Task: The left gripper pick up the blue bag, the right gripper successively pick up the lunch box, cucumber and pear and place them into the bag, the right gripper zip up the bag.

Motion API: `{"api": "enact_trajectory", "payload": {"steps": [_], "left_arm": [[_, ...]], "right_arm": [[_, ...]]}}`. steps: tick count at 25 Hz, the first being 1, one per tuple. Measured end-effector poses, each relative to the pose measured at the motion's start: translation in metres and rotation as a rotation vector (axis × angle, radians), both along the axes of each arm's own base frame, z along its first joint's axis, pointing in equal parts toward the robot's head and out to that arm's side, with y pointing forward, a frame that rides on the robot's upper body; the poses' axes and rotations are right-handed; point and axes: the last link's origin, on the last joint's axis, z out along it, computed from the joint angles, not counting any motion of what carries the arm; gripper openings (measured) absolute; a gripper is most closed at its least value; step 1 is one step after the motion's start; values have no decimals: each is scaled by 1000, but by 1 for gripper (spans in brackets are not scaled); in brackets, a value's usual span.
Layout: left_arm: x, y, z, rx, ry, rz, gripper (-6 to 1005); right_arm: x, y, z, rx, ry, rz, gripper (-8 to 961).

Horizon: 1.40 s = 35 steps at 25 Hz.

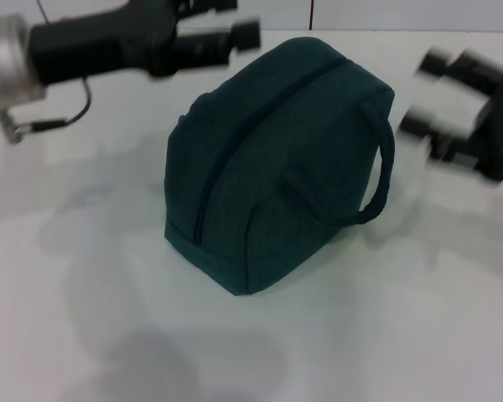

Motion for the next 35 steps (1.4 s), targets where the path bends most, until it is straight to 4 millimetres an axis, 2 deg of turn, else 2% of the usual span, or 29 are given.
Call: {"api": "enact_trajectory", "payload": {"steps": [5,9,13,16,25,35], "left_arm": [[-22,-34,7,10,22,-69,880],[-46,-58,6,11,31,-37,880],[-69,-81,-5,-34,87,6,880],[-78,-95,-12,-38,101,-4,879],[-90,-113,-8,-25,71,13,879],[-89,-114,-16,-81,104,-6,880]], "right_arm": [[-12,-12,-20,-106,-179,144,783],[-12,-23,-36,-160,-224,177,798],[-13,-31,-51,-200,-233,185,798],[-12,-36,-60,-230,-249,188,798],[-7,-39,-68,-250,-249,168,798],[-7,-38,-70,-240,-250,166,798]]}}
